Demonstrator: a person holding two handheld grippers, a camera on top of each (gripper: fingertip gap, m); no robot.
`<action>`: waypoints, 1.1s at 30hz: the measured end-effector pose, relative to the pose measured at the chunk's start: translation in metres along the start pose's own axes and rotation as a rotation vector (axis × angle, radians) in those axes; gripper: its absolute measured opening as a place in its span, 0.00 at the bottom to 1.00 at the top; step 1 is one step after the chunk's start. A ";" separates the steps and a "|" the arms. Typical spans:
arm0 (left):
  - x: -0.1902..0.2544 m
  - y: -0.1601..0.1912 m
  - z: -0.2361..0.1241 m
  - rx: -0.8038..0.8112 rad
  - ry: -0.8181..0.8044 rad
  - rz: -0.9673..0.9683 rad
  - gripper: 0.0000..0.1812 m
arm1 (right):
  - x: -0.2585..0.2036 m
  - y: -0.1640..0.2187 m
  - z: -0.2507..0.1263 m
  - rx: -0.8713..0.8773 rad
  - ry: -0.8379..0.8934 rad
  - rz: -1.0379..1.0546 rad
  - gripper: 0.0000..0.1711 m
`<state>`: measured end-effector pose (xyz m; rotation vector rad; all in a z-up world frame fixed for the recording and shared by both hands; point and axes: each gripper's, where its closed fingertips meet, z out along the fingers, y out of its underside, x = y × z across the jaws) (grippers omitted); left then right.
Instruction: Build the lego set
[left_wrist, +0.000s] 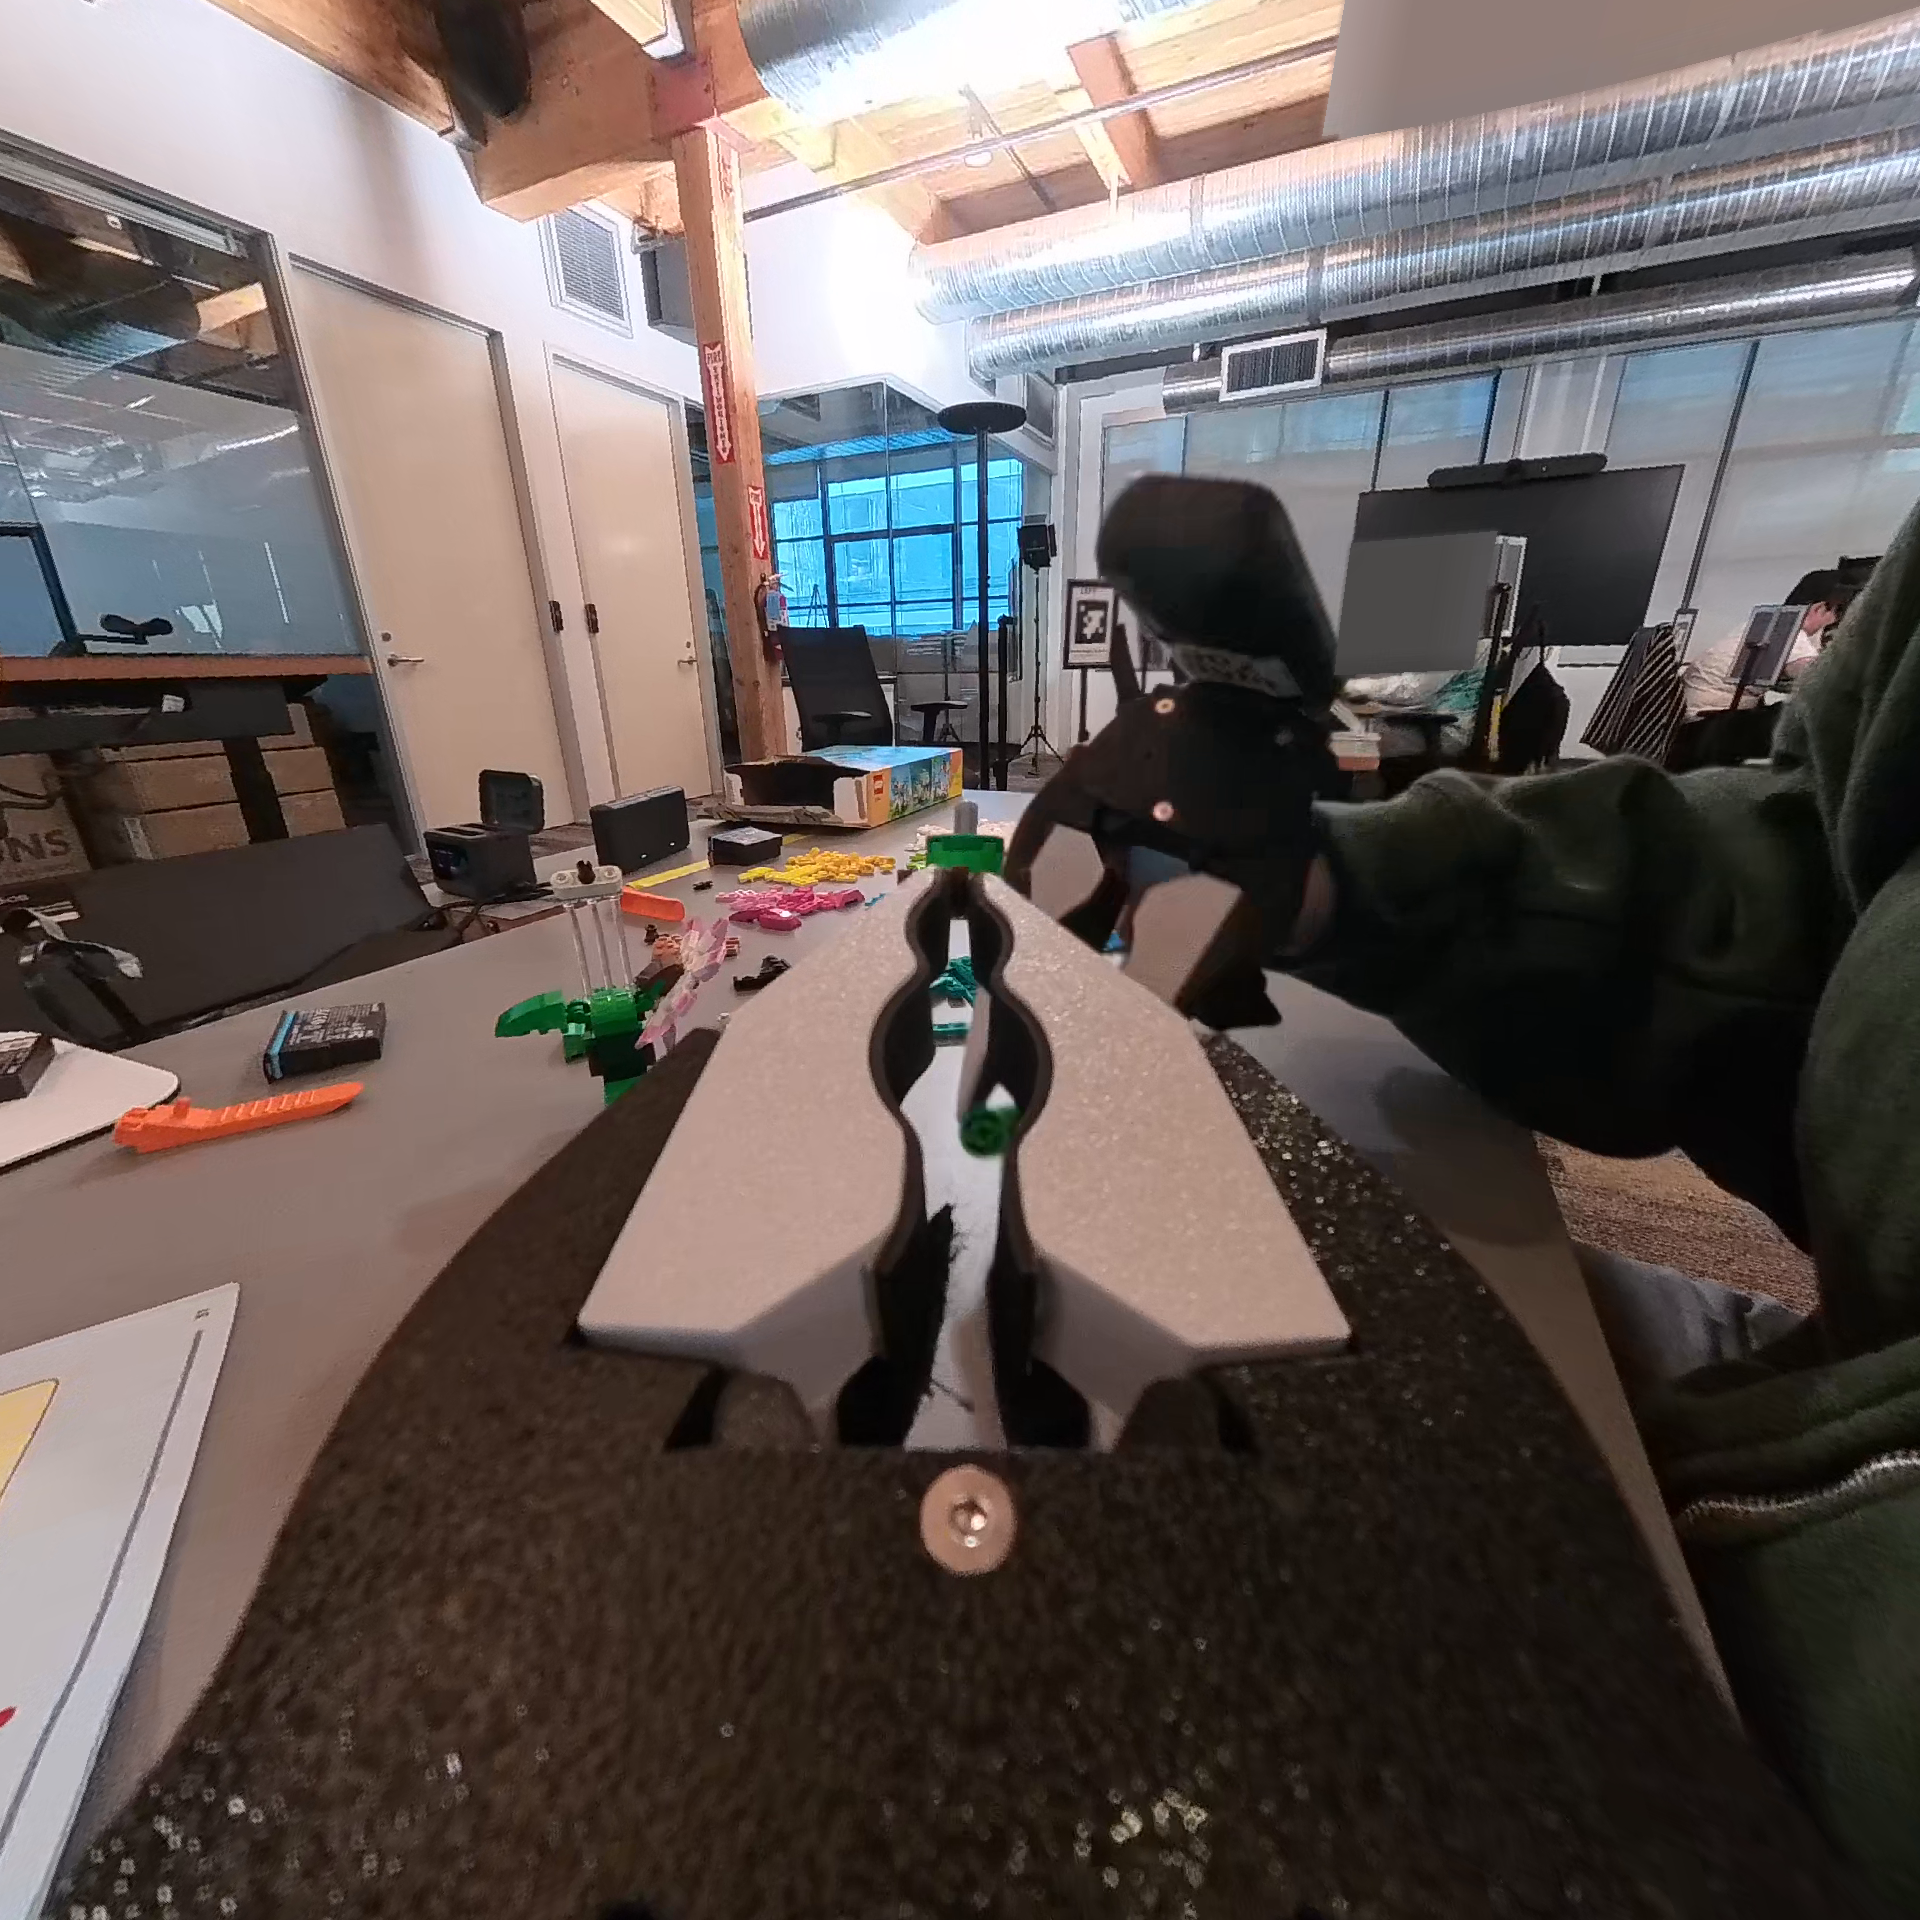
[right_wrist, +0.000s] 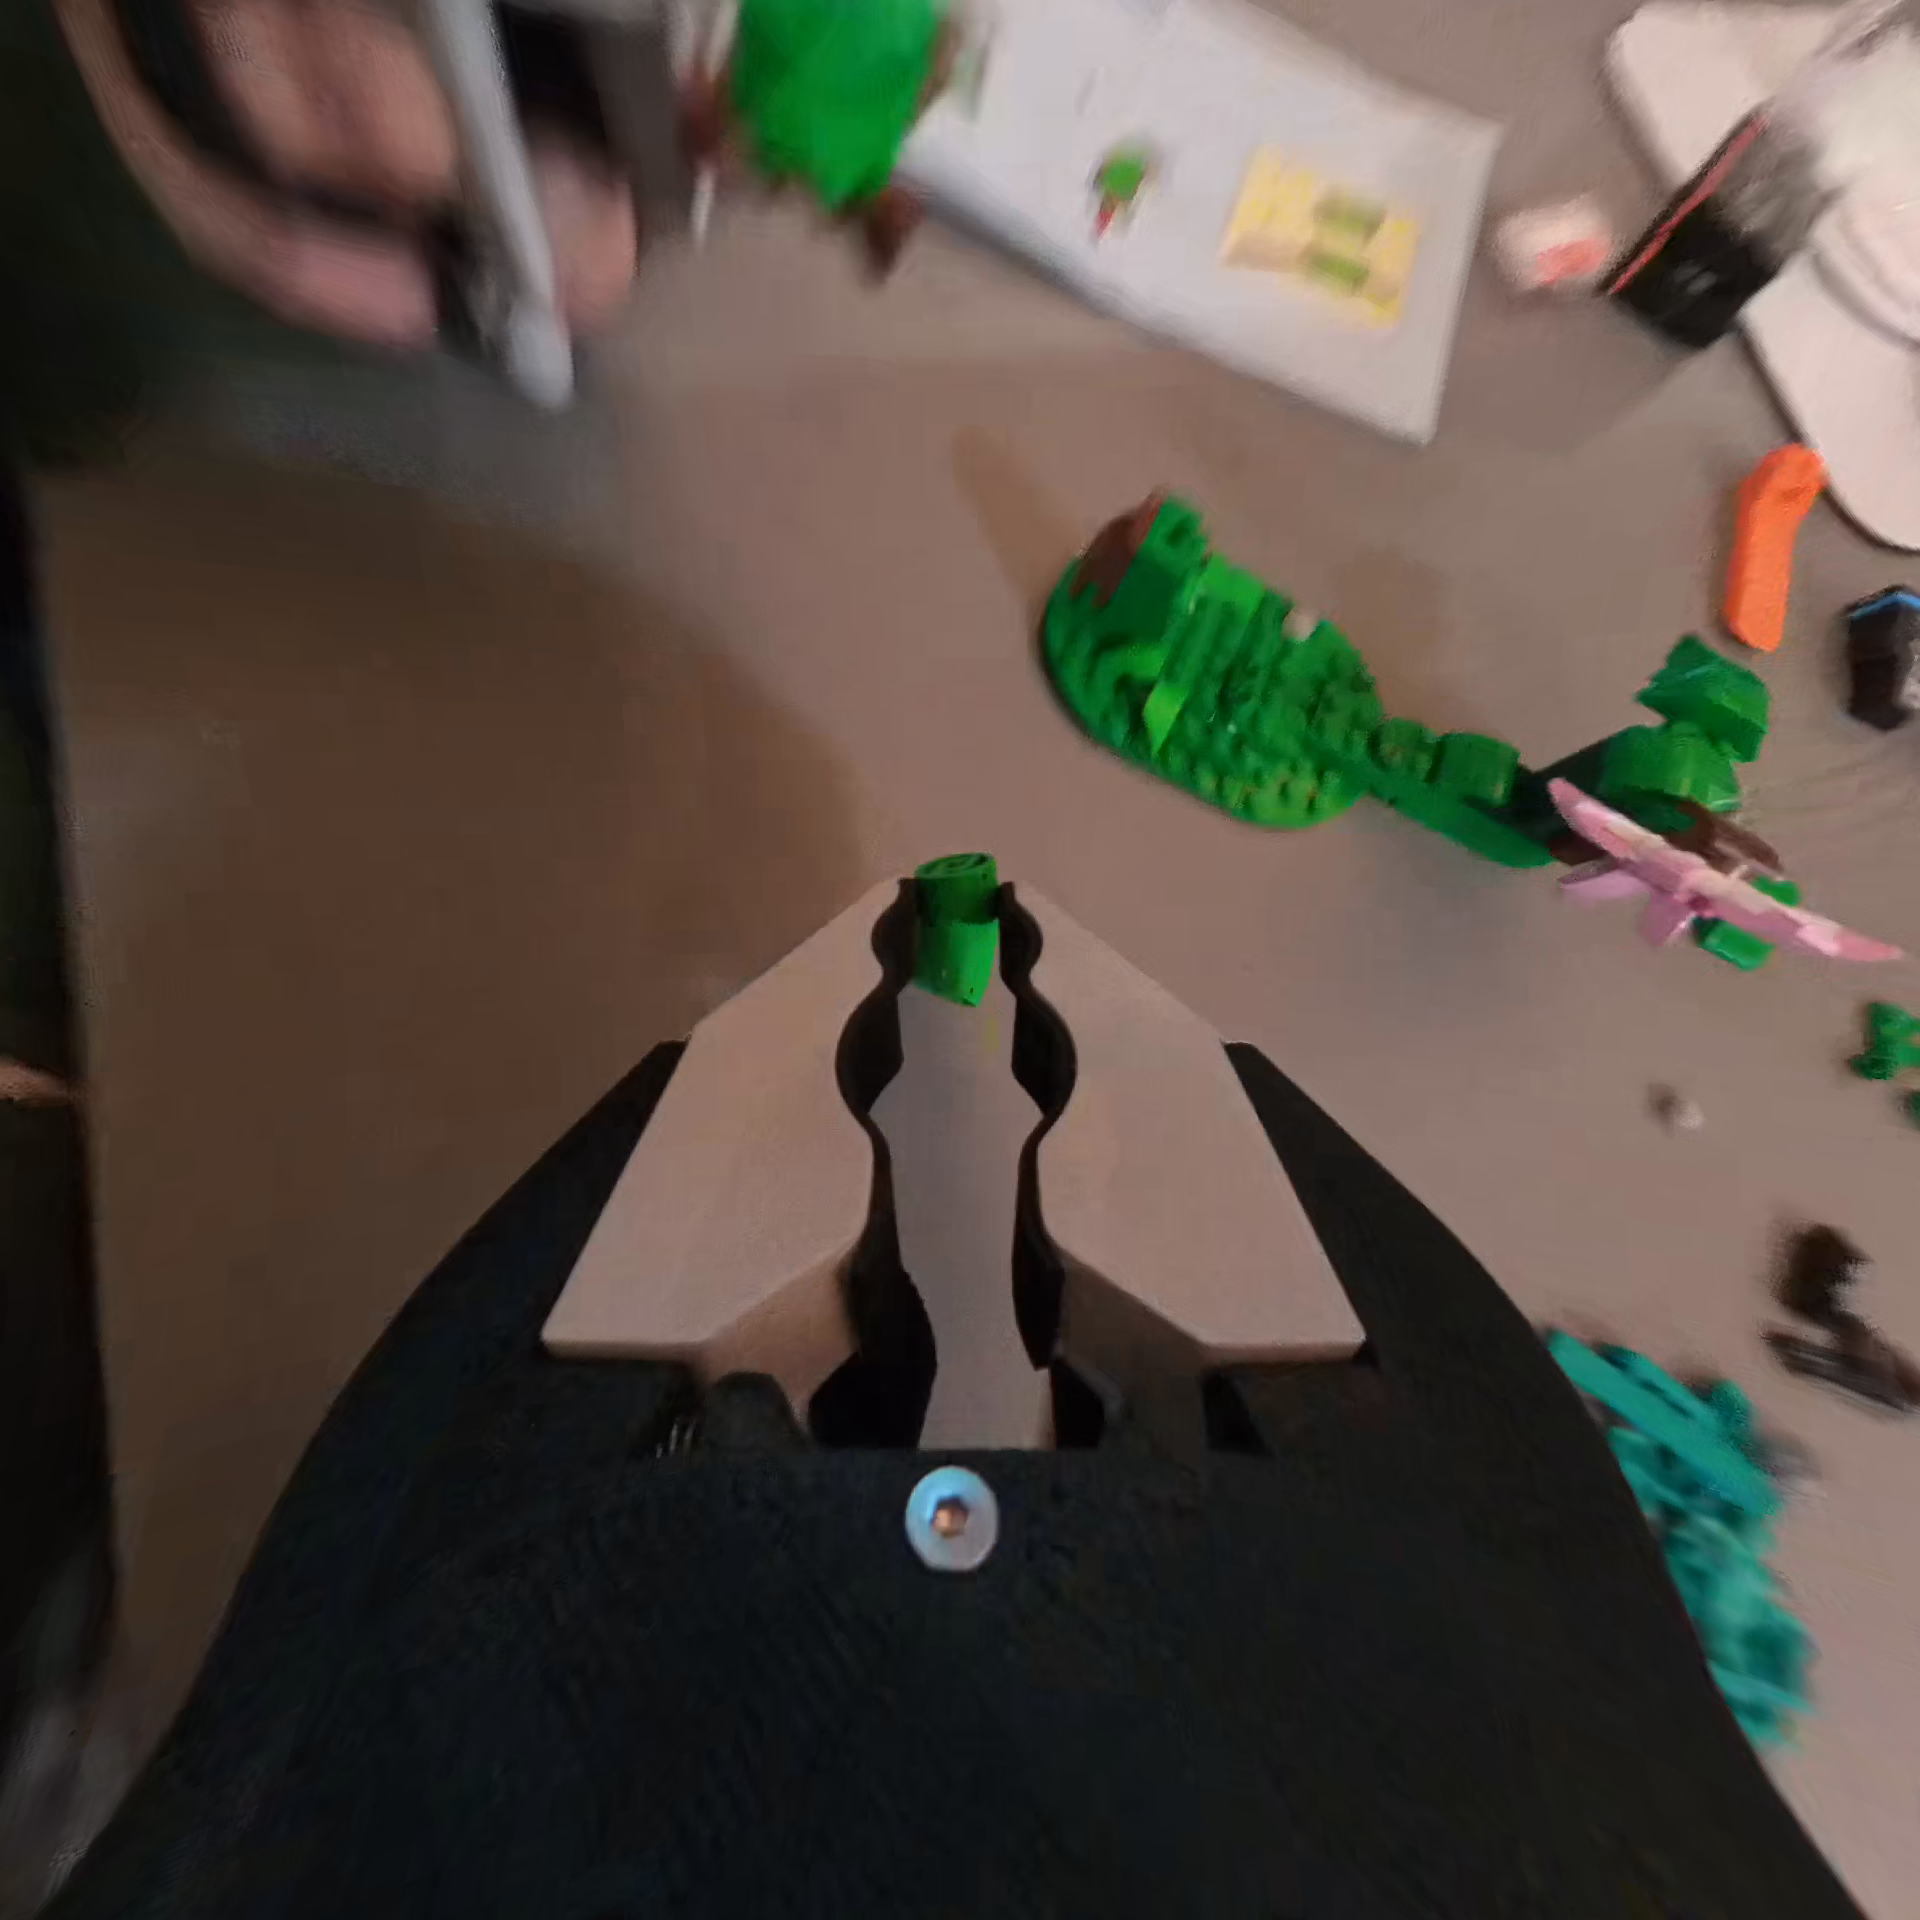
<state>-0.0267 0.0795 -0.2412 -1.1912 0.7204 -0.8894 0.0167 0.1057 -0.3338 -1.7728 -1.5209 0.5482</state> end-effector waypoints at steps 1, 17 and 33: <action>0.000 0.000 0.000 0.002 -0.002 -0.002 0.00 | 0.003 -0.014 -0.006 0.116 -0.019 0.093 0.08; -0.003 -0.008 -0.002 0.059 0.024 -0.106 0.00 | 0.041 -0.103 -0.079 1.327 -0.703 1.238 0.08; -0.007 -0.012 -0.005 0.105 0.031 -0.174 0.00 | 0.044 -0.102 -0.064 1.354 -0.632 1.372 0.08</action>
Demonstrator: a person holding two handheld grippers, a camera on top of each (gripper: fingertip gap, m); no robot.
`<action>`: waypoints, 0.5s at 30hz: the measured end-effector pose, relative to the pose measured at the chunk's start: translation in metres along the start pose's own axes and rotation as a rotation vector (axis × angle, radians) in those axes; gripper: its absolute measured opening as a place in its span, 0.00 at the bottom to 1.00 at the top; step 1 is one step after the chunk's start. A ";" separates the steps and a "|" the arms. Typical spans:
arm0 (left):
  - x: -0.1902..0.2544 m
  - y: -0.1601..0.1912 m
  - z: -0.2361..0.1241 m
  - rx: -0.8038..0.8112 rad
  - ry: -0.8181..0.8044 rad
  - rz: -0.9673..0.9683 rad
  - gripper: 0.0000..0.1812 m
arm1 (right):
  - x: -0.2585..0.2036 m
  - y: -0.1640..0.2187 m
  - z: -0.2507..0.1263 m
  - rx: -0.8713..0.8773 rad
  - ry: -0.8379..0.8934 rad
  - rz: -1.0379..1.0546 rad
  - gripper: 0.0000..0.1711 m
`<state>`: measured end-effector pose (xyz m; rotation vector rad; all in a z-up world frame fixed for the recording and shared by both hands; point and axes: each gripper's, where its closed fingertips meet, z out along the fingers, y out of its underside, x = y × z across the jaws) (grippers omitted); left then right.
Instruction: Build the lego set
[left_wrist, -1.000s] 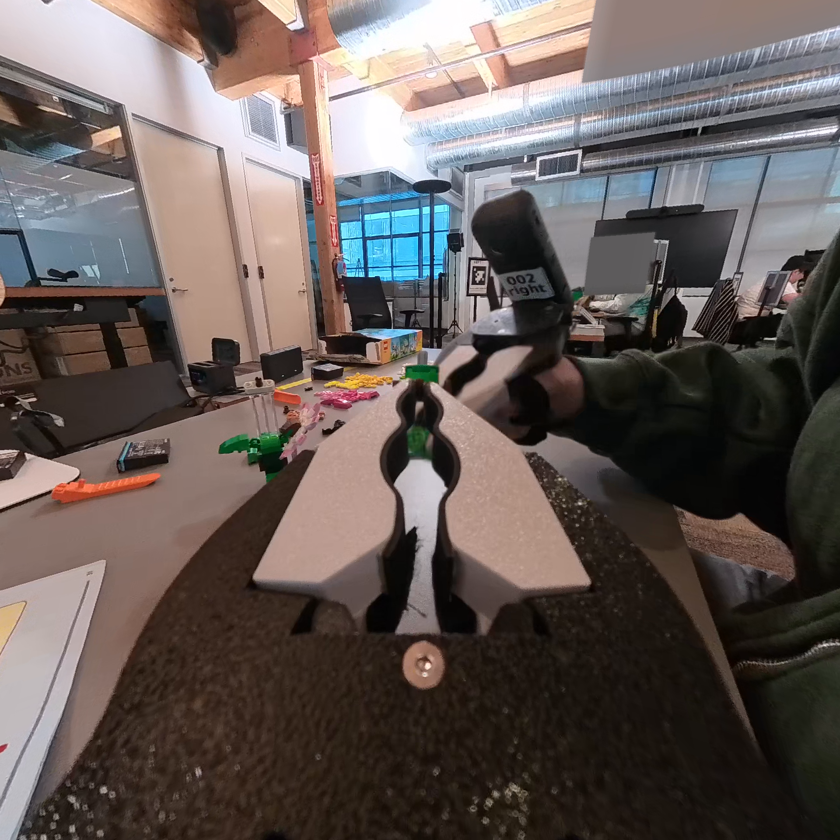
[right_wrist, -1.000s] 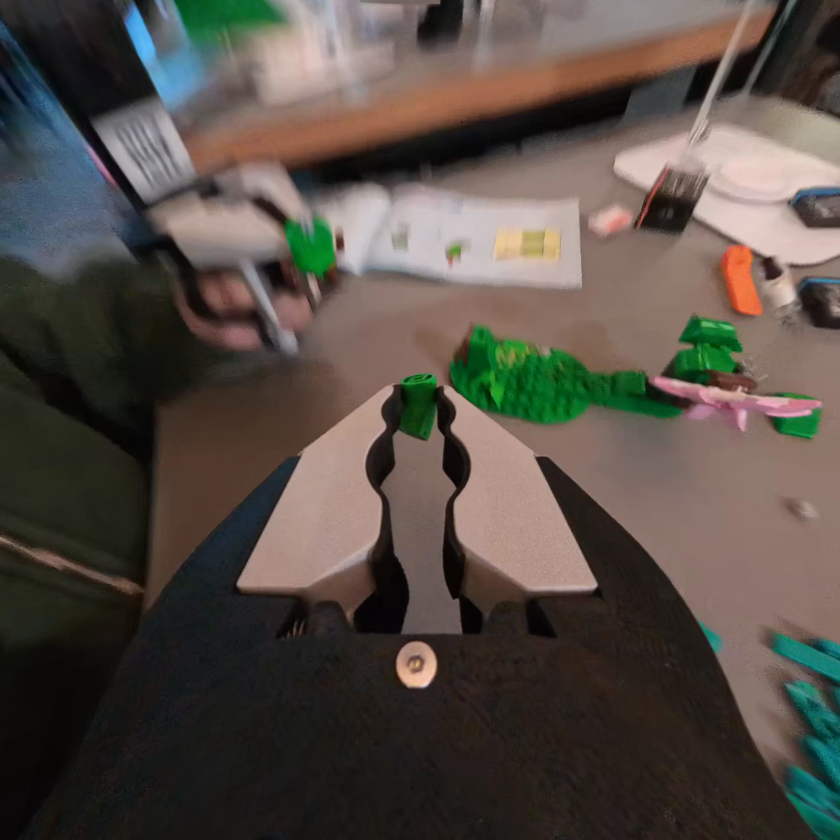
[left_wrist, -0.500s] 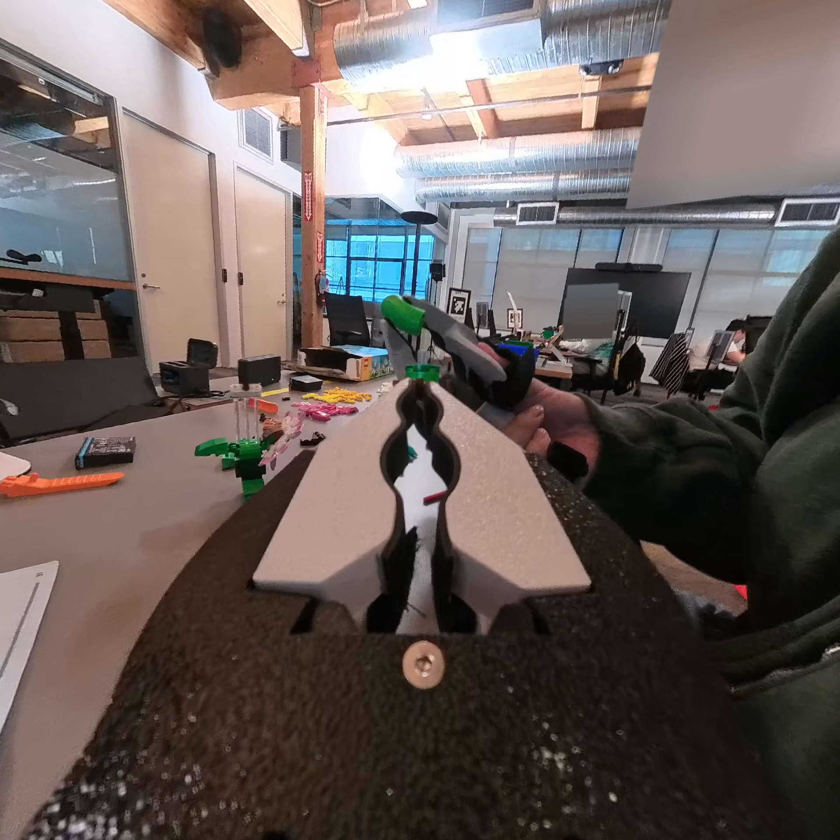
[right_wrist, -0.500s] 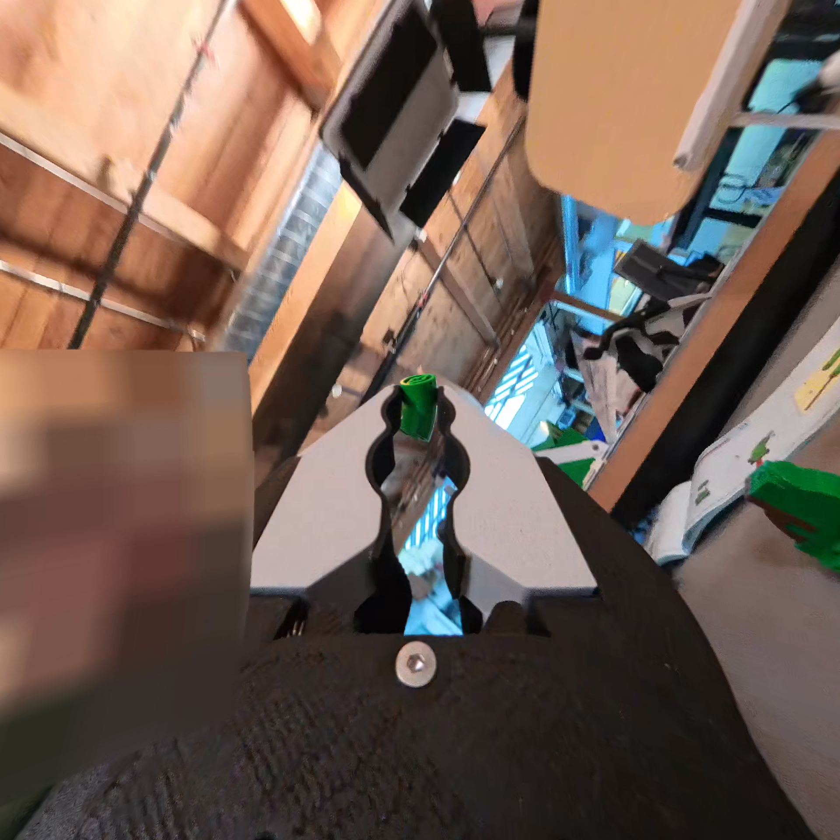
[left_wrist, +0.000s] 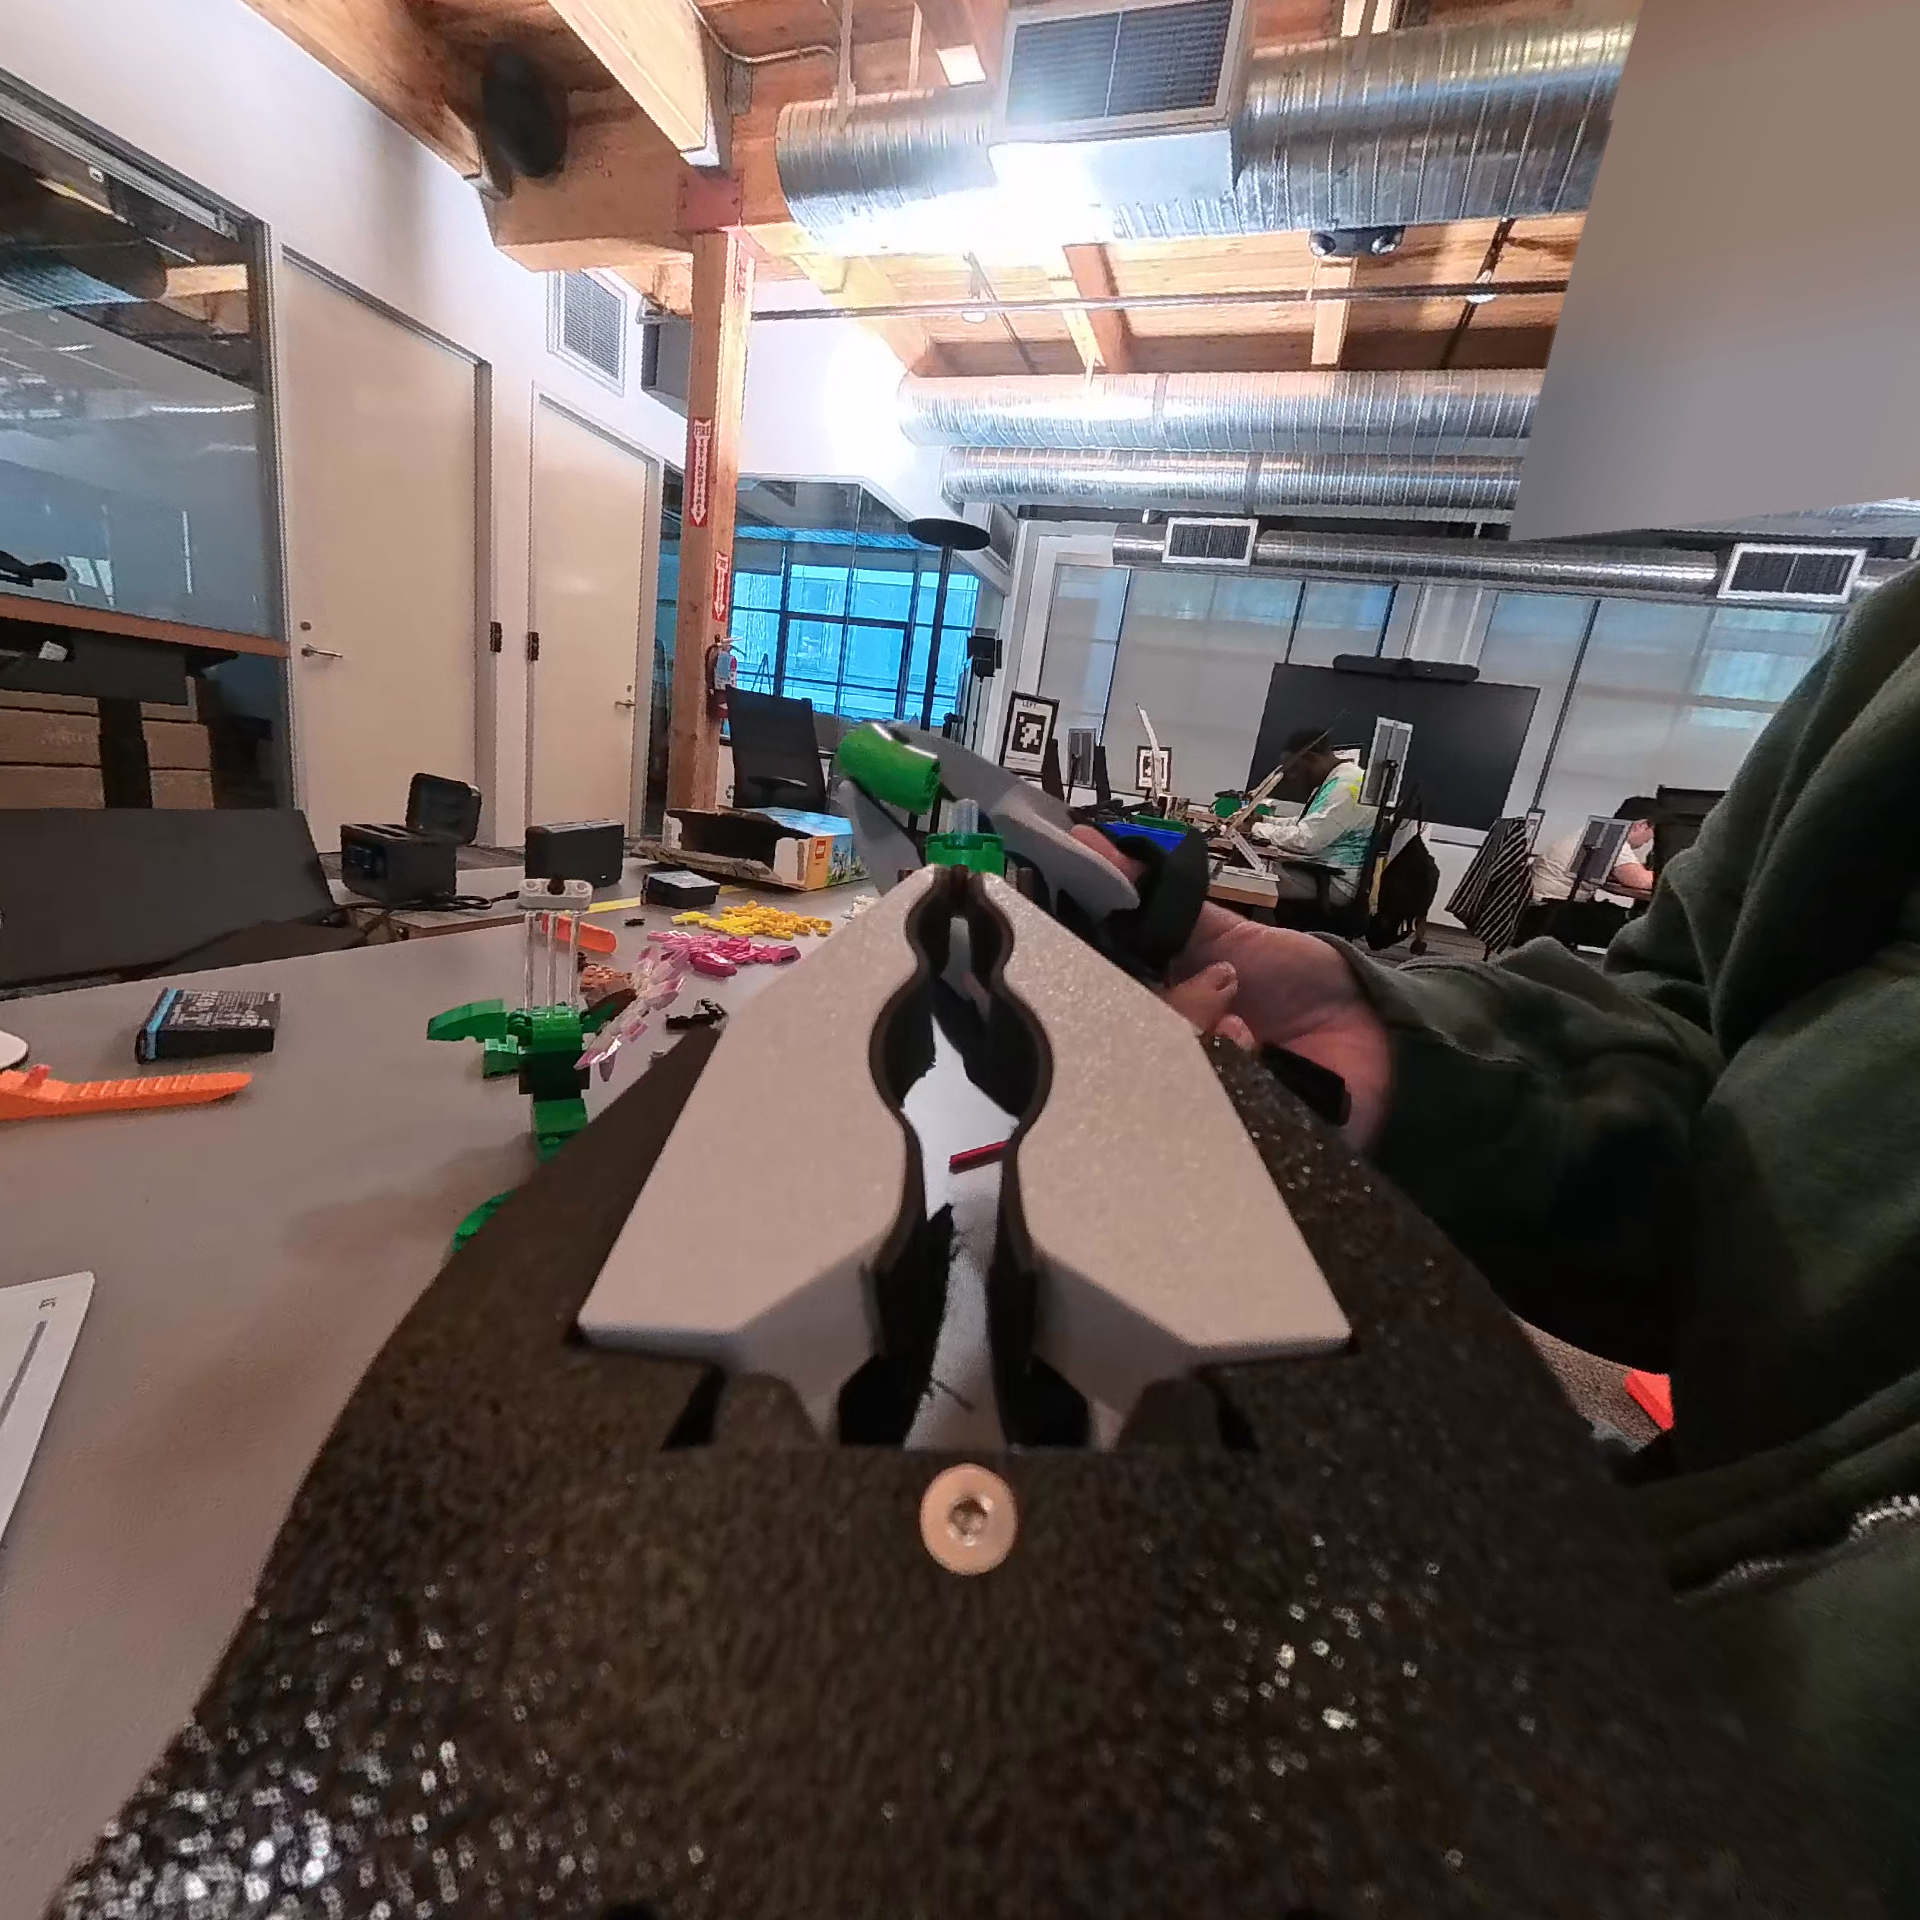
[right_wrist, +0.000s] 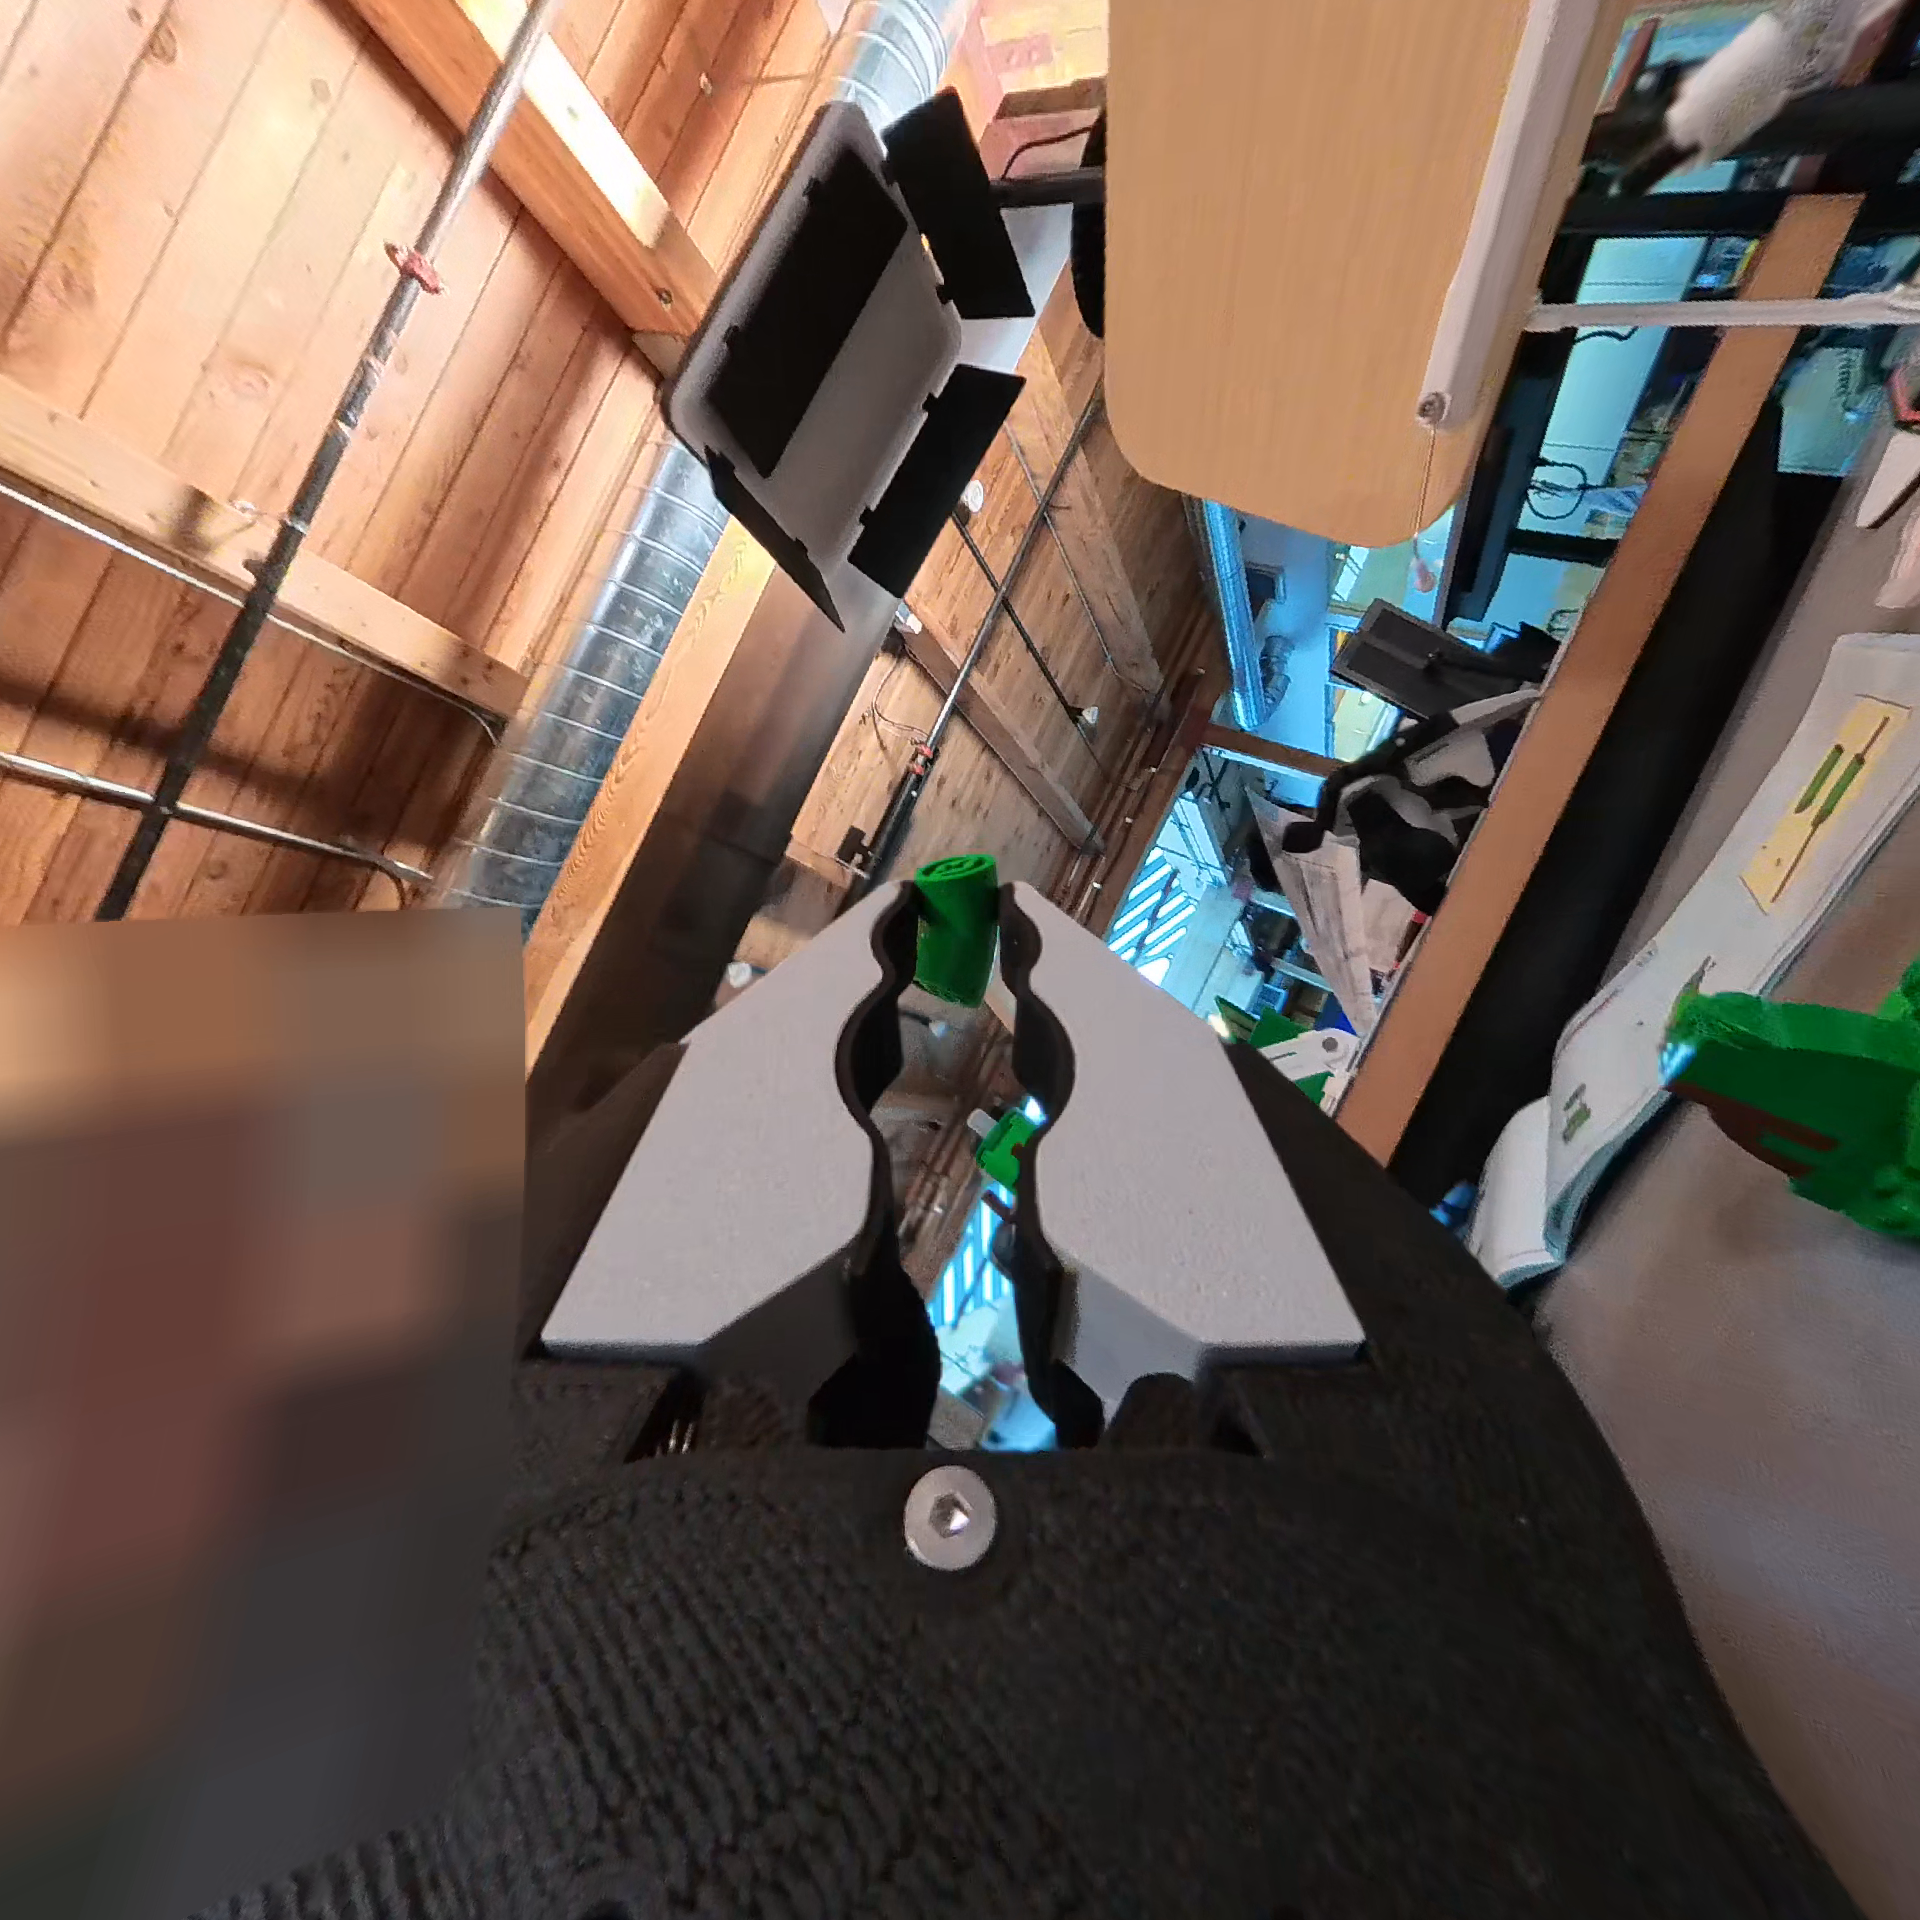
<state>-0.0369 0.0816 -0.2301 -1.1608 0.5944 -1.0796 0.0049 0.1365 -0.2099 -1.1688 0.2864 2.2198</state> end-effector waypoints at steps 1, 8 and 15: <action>0.000 0.000 0.000 0.000 0.000 0.000 0.00 | -0.001 0.001 0.001 -0.010 0.001 -0.014 0.08; -0.001 0.000 0.000 0.003 -0.003 -0.004 0.00 | -0.006 0.004 0.003 -0.050 -0.001 -0.058 0.08; -0.002 -0.001 -0.001 0.011 -0.005 -0.006 0.00 | -0.008 0.004 0.004 -0.078 -0.002 -0.090 0.08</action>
